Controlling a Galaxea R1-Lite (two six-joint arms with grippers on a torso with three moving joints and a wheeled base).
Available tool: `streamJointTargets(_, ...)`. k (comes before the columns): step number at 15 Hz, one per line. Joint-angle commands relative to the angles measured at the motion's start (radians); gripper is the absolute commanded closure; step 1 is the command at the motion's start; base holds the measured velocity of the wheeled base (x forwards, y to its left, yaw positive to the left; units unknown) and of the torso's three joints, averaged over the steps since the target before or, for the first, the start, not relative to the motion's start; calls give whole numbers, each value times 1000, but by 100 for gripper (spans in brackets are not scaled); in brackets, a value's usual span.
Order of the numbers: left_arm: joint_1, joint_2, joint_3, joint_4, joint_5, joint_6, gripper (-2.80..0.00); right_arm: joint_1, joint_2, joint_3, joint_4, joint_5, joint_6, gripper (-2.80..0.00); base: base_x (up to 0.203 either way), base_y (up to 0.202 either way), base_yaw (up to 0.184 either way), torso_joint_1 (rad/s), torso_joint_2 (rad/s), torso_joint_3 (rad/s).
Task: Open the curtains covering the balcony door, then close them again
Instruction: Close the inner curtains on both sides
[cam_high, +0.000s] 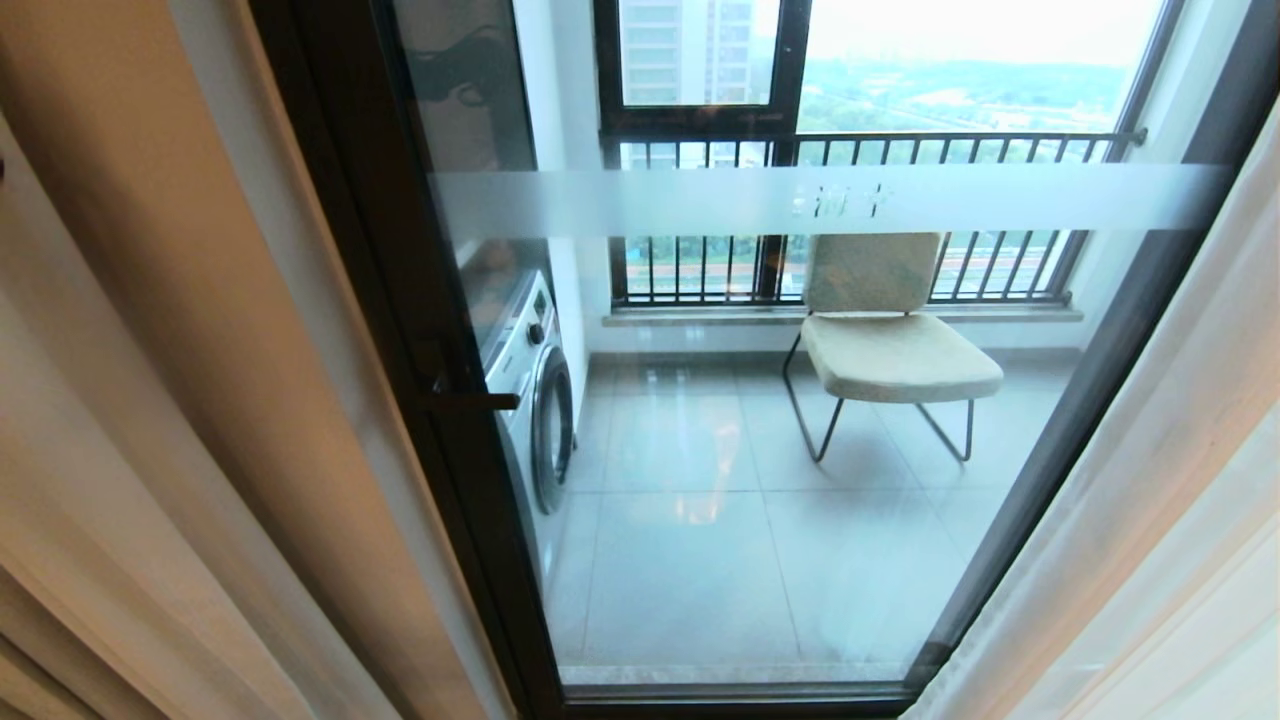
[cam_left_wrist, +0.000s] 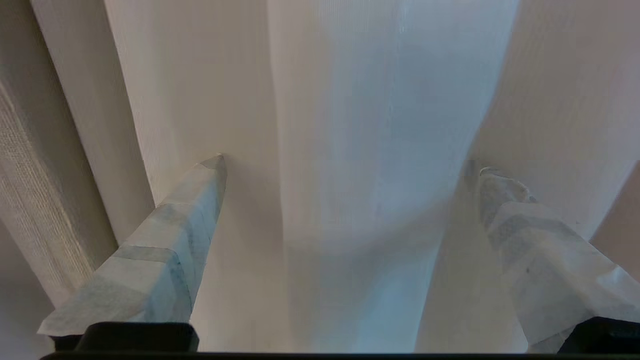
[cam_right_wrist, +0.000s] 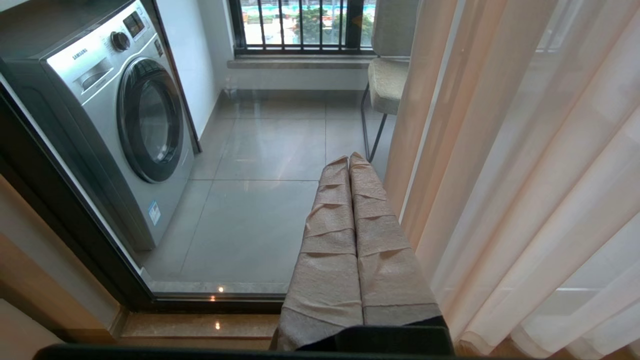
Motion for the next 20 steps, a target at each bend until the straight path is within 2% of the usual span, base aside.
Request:
streamJointTargets(1, 12, 29, -22, -2, -2, 0, -280, 0, 2, 0, 0, 0, -1, 0, 0, 0, 0, 0, 0, 0)
streamJointTargets(9, 27, 67, -57, -3, -35, -3, -280, 0, 2, 0, 0, 0, -1, 0, 0, 0, 0, 0, 0, 0)
streamJointTargets(10, 26, 72, -57, -3, -44, -3, 0, 0, 2, 0, 0, 0, -1, 0, 0, 0, 0, 0, 0, 0)
streamJointTargets(20, 29, 116, -57, -30, -96, -16, 0, 2, 2, 0, 0, 0, -1, 0, 0, 0, 0, 0, 0, 0)
